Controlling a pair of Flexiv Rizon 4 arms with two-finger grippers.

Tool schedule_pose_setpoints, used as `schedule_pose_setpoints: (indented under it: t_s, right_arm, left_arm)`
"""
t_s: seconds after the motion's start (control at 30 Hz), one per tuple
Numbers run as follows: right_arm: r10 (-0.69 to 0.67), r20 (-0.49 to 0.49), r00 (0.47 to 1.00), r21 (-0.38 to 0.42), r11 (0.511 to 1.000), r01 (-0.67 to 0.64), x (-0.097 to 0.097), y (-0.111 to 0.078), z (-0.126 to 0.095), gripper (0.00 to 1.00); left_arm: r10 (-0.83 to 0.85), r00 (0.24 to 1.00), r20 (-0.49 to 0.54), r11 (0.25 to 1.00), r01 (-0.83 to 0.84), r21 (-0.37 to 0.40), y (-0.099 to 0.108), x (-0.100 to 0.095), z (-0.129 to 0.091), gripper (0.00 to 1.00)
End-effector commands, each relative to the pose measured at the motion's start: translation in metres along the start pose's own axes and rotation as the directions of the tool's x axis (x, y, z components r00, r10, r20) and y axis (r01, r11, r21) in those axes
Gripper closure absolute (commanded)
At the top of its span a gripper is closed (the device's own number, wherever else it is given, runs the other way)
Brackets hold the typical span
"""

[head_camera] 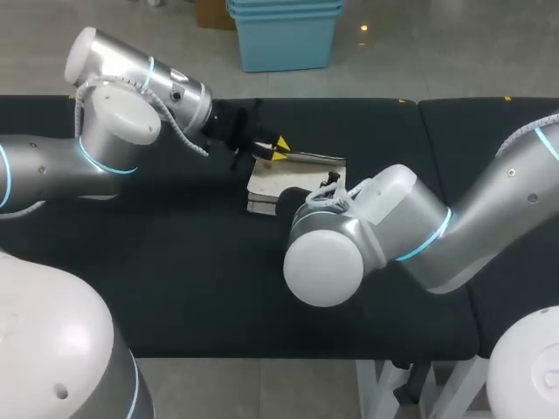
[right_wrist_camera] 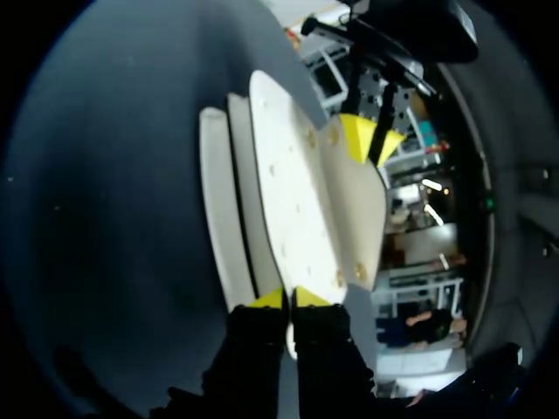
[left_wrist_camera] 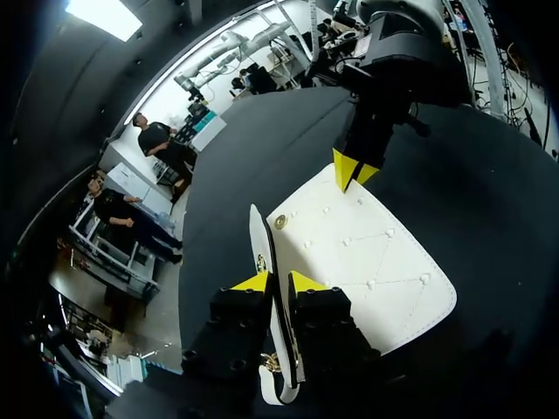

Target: Pick up the bag, open it, inspect its contents, close it, and place it on the opposite side

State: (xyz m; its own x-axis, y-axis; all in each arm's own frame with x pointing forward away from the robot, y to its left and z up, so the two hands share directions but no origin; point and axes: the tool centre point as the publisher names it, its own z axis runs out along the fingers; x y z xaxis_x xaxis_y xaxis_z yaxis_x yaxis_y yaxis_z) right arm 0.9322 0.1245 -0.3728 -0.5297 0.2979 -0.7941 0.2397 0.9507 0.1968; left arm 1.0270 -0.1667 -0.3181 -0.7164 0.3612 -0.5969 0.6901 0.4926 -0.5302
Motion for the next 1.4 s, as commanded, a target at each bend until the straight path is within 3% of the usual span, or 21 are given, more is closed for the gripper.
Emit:
schedule_pose_setpoints:
  t_s: [0.03, 0.1, 0.13, 0.17, 0.37, 0.73, 1.4]
  right_arm:
    - [0.002, 0.014, 1.000, -0.087, 0.996, -0.001, 0.005, -0.003, 0.002, 1.00]
    - [0.002, 0.014, 1.000, -0.087, 0.996, -0.001, 0.005, -0.003, 0.002, 1.00]
    - [0.002, 0.014, 1.000, -0.087, 0.996, -0.001, 0.005, -0.003, 0.002, 1.00]
    - [0.002, 0.014, 1.000, -0.087, 0.996, -0.001, 0.005, -0.003, 0.002, 1.00]
    - [0.002, 0.014, 1.000, -0.087, 0.996, -0.001, 0.005, -0.003, 0.002, 1.00]
    - [0.002, 0.014, 1.000, -0.087, 0.996, -0.001, 0.005, -0.003, 0.002, 1.00]
    - [0.002, 0.014, 1.000, -0.087, 0.996, -0.001, 0.005, -0.003, 0.002, 1.00]
  left_arm:
    - [-0.009, 1.000, 0.008, 1.000, 0.009, -0.008, 0.005, -0.002, 0.002, 0.75]
    - [-0.013, 1.000, 0.016, 1.000, 0.013, -0.019, 0.007, -0.003, 0.003, 0.78]
    - [-0.016, 1.000, 0.019, 1.000, 0.017, -0.020, 0.008, -0.003, 0.003, 0.85]
    - [-0.021, 1.000, 0.023, 1.000, 0.022, -0.021, 0.009, -0.004, 0.003, 1.00]
    - [-0.011, 0.999, 0.039, 0.999, 0.012, -0.030, 0.010, -0.001, 0.004, 1.00]
    - [0.026, 0.996, 0.081, 0.999, -0.024, -0.028, 0.015, 0.031, 0.014, 1.00]
    - [0.112, 0.975, 0.191, 0.994, -0.111, -0.016, 0.013, 0.046, 0.015, 1.00]
